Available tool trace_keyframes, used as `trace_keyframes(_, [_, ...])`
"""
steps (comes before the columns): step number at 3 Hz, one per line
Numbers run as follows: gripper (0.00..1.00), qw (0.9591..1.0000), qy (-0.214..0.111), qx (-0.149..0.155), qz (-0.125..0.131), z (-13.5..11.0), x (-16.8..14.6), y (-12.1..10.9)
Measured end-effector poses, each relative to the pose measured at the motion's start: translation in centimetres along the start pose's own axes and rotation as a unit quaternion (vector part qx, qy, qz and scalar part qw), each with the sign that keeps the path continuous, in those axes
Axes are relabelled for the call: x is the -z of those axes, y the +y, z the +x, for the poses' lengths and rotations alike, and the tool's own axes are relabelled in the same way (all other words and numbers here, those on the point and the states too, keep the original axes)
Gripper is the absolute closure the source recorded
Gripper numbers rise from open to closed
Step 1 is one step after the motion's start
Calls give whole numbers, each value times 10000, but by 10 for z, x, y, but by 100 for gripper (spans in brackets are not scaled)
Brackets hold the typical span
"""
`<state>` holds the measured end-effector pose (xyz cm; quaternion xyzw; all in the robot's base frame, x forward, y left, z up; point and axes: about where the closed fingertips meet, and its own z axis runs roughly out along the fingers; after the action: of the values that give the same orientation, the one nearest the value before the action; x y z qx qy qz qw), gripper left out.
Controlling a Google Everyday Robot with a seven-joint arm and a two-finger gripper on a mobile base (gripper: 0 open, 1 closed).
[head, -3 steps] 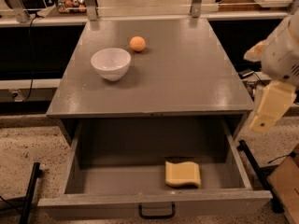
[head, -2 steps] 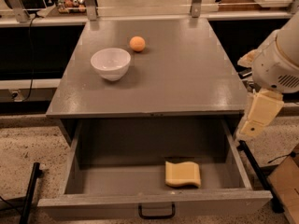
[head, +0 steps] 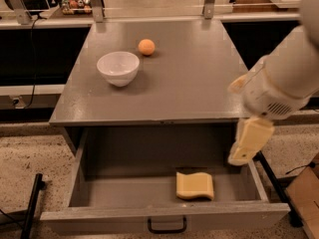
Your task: Pick sponge from top drawer and place on counter
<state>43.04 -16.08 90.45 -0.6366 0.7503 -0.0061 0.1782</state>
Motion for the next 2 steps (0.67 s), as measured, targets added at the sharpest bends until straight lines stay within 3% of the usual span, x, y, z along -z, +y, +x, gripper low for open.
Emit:
trace_keyframes(1, [13,9990,-86,141,-409,-14,-65,38])
trace_keyframes(2, [15,9973,-206,77,-706,-9,-117,60])
